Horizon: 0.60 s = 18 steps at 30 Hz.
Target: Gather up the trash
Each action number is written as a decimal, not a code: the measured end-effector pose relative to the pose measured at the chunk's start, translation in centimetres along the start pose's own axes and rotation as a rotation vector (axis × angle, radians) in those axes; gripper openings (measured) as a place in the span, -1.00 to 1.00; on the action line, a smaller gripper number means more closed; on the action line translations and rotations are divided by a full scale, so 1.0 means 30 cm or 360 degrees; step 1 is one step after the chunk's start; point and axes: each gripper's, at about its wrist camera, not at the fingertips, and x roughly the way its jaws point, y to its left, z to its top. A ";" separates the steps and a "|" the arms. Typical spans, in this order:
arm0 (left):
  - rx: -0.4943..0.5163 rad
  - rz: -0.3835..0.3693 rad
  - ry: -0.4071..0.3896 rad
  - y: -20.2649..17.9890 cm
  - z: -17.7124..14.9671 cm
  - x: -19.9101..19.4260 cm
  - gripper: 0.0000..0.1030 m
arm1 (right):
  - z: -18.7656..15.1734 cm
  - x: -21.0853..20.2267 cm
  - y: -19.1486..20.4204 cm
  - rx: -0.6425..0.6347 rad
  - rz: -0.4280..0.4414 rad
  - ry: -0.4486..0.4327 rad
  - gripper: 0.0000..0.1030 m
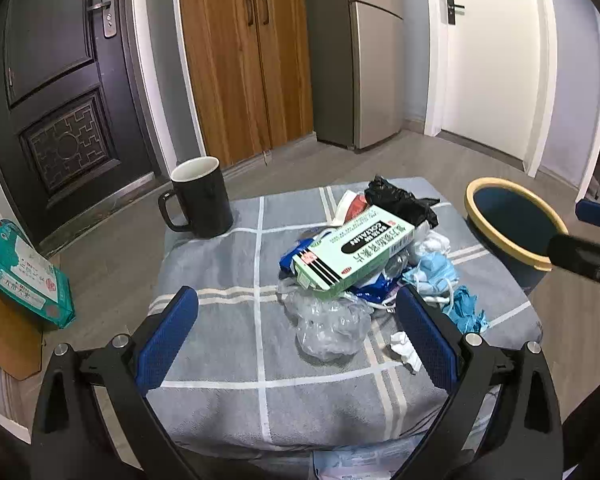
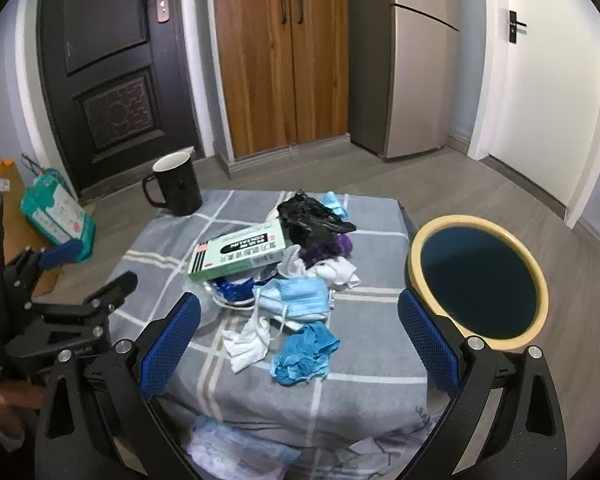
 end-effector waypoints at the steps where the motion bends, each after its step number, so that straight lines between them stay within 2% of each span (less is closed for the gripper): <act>1: 0.0001 -0.0004 -0.0002 -0.001 -0.004 0.000 0.89 | -0.001 0.003 -0.007 0.0015 0.0012 0.0002 0.90; 18: -0.0030 -0.0026 0.0045 0.019 -0.022 0.011 0.89 | -0.010 0.020 -0.007 0.0025 0.0039 0.0012 0.90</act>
